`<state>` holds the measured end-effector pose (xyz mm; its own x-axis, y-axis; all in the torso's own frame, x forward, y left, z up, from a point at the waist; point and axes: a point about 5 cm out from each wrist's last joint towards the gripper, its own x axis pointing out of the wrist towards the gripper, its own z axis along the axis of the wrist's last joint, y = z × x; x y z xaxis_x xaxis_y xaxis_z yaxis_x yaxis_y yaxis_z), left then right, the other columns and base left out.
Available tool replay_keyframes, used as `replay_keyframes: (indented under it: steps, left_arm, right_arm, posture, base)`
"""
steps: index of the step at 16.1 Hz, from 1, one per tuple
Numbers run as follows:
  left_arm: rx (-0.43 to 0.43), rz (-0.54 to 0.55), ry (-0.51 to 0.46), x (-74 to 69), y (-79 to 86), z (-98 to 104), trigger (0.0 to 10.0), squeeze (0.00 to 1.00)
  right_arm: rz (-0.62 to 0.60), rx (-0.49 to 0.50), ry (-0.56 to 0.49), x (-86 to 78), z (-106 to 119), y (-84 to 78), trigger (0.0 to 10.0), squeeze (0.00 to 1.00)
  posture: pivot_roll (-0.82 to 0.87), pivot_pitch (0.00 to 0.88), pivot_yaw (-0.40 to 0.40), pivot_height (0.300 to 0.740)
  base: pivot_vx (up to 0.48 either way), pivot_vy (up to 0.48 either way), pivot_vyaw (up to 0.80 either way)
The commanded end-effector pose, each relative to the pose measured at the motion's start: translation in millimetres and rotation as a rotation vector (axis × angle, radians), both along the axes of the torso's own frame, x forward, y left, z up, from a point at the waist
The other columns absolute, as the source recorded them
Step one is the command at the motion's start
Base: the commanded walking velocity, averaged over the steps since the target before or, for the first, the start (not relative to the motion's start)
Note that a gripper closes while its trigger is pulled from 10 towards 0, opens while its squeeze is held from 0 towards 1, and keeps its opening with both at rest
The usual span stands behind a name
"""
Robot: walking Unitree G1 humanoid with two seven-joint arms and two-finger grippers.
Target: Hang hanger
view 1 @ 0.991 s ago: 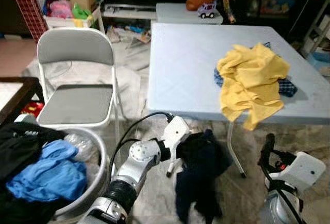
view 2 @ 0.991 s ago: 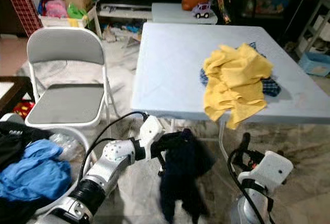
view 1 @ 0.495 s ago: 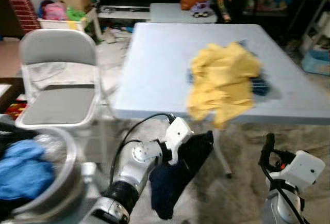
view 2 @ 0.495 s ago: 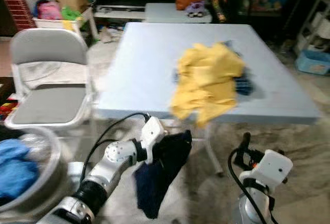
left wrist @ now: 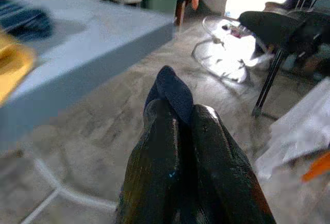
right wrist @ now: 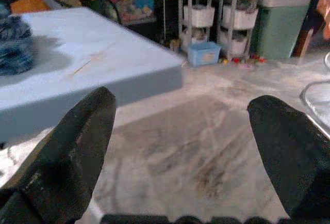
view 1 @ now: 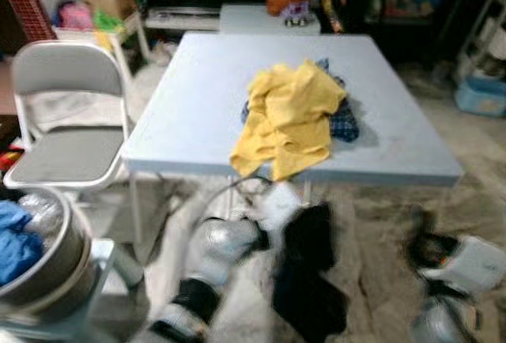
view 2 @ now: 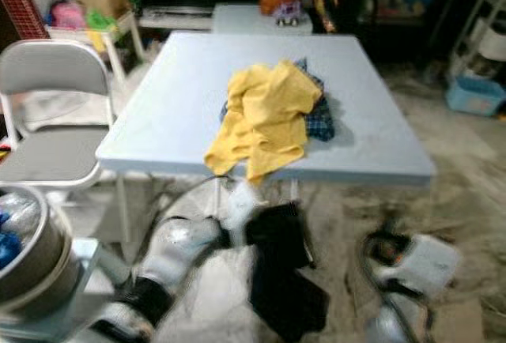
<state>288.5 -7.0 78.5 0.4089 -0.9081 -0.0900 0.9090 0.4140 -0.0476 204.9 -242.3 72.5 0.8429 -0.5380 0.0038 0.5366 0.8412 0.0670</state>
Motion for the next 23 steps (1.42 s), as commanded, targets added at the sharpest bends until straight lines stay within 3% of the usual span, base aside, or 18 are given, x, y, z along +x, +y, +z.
replay_keyframes:
  steps: [1, 2, 4, 10, 16, 23]
  left_arm:
    - [0.002, 0.074, -0.010, 12.0, 13.1, 5.9, 10.0, 0.00]
    - [0.022, 0.139, 0.000, 16.3, 17.9, 4.0, 10.0, 0.00]
    - [0.015, 0.167, 0.066, 17.8, 26.4, -2.8, 10.0, 0.00]
    - [-0.026, 0.271, 0.170, 28.7, 29.0, -0.6, 10.0, 0.00]
    - [-0.072, 0.213, 0.179, 28.9, 22.5, 6.0, 10.0, 0.00]
    - [-0.034, 0.207, 0.170, 25.6, 15.5, 2.9, 10.0, 0.00]
  right_arm:
    - [0.024, 0.016, -0.013, 4.5, 1.8, 6.9, 10.0, 0.00]
    - [0.026, 0.018, -0.013, 4.9, 1.4, 7.6, 10.0, 0.00]
    - [0.042, 0.022, -0.006, 6.4, 0.1, 9.5, 10.0, 0.00]
    - [0.043, 0.025, -0.001, 6.0, -0.7, 8.1, 10.0, 0.00]
    - [0.044, 0.017, 0.000, 6.4, 0.4, 7.4, 10.0, 0.00]
    - [0.048, 0.002, -0.007, 10.6, 4.7, 3.3, 10.0, 0.00]
  posture:
    - [-0.09, 0.000, -0.042, 0.740]
    - [-0.09, 0.000, -0.044, 0.740]
    - [-0.08, 0.000, -0.049, 0.740]
    - [-0.08, 0.000, -0.055, 0.740]
    - [-0.09, 0.000, -0.049, 0.740]
    - [-0.11, 0.000, -0.051, 0.740]
  base:
    - [0.000, 0.000, 0.00]
    - [0.000, 0.000, 0.00]
    - [0.000, 0.000, -0.40]
    - [0.000, 0.000, -0.80]
    - [0.000, 0.000, -0.80]
    - [0.000, 0.000, -0.80]
